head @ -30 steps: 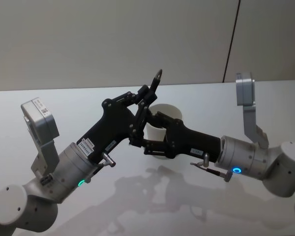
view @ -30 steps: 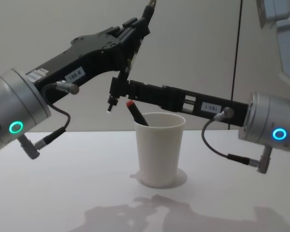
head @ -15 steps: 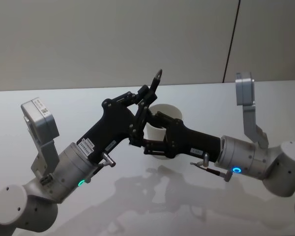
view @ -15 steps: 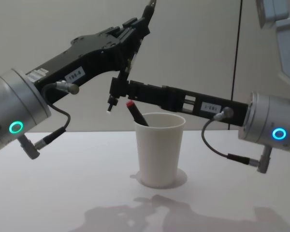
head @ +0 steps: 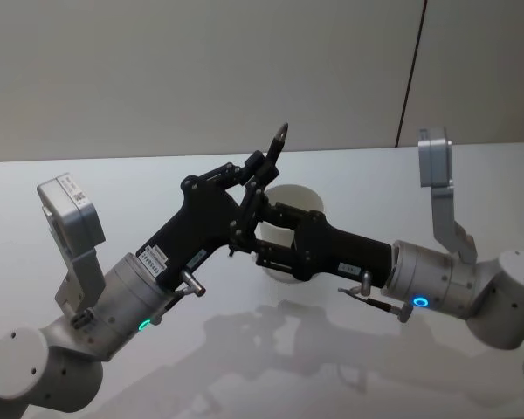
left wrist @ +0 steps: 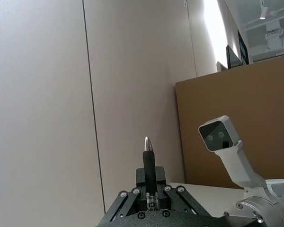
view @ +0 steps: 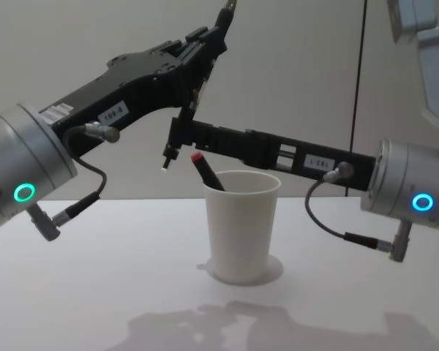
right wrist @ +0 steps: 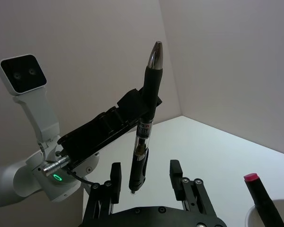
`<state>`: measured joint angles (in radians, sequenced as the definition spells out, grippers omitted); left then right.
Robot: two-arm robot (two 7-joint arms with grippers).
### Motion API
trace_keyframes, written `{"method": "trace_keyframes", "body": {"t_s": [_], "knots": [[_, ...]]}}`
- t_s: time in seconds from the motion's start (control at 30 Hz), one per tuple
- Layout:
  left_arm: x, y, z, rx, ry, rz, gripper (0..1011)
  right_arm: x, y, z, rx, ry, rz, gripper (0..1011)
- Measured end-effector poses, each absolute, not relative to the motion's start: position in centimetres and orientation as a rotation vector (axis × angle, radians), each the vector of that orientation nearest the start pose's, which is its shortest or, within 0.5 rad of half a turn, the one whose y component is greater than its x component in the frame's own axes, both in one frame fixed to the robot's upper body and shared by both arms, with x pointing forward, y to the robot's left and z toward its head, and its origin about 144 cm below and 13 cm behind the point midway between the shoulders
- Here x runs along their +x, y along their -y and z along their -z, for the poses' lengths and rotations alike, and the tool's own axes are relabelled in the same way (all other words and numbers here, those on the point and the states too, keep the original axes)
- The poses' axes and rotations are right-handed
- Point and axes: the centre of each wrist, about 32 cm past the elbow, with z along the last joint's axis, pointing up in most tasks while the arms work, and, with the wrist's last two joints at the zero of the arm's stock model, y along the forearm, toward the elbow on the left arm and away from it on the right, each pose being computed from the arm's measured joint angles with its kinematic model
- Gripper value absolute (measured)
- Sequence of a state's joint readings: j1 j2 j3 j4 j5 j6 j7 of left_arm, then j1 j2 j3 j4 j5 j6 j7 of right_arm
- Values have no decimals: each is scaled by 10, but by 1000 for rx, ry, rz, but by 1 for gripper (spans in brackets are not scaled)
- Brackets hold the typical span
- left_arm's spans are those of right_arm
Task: Place the pen into the pen holder.
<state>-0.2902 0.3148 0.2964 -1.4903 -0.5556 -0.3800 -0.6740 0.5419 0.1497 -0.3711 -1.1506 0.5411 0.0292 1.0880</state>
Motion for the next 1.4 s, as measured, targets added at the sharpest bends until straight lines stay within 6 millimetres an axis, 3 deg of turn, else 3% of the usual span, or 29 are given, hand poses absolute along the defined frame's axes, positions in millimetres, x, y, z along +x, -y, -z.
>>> {"method": "trace_keyframes", "body": {"t_s": [0.5,0.6,1.4], "knots": [[526,-238,-1210,-424,322,-649,121,595,184,-1207,222,-64,202,187],[526,-238,-1210,-425,322,-650,121,595,184,-1207,222,-64,202,132],[526,-238,-1210,-424,322,-649,121,595,184,-1207,222,-64,202,116]]}}
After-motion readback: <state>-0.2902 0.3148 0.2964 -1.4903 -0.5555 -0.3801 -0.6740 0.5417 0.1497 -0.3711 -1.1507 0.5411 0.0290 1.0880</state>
